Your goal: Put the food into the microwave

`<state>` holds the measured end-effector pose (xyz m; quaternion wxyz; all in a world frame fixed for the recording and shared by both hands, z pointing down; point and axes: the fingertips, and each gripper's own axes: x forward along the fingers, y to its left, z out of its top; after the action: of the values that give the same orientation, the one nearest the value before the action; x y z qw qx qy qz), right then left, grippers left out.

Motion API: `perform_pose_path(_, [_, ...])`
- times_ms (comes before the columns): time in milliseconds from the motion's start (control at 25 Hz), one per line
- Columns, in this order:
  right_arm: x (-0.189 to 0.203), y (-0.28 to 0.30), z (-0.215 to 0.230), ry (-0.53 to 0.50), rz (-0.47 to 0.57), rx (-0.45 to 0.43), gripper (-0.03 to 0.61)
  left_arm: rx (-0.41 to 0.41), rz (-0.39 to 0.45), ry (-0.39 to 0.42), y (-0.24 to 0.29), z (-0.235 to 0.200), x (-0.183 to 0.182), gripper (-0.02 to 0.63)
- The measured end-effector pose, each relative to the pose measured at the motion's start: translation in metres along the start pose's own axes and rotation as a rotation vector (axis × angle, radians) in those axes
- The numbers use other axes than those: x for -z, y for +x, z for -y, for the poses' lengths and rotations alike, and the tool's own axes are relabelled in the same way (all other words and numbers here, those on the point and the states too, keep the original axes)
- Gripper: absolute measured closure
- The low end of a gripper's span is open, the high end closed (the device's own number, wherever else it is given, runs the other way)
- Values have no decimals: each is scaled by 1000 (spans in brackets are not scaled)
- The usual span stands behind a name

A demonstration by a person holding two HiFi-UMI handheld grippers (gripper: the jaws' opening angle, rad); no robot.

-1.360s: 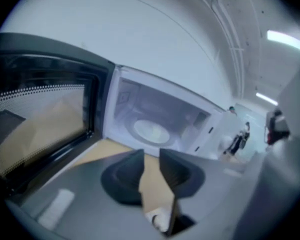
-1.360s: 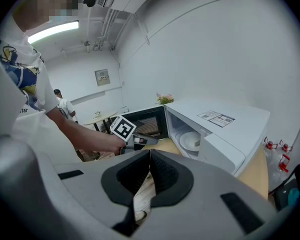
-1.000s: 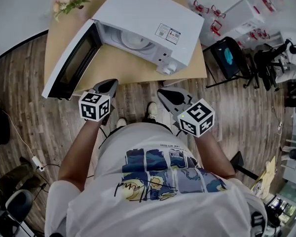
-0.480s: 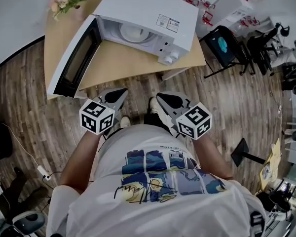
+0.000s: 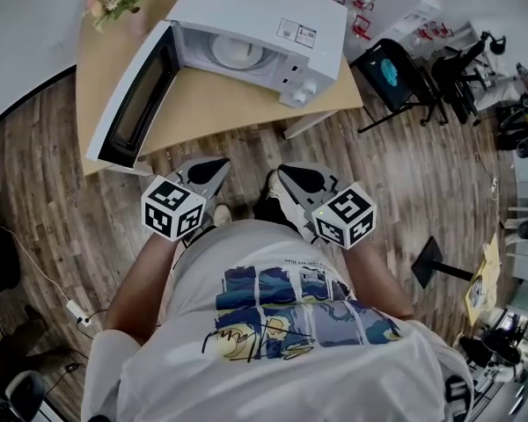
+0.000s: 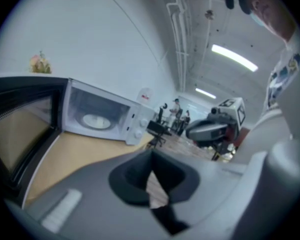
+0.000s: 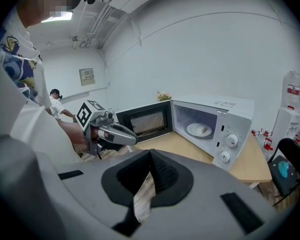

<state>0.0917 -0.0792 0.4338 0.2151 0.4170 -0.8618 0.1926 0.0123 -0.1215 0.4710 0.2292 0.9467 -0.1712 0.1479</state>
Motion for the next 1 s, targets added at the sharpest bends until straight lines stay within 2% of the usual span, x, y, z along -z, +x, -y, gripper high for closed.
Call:
perform_pose_path(680, [-10,13,-21,-104,-31,-20,572,-53,21,-27,-25,-9,15,604])
perform_pose_path(1000, [-10,12,-22,-110,-35,-39,572,-72,2,-32,-27,-8,20,605])
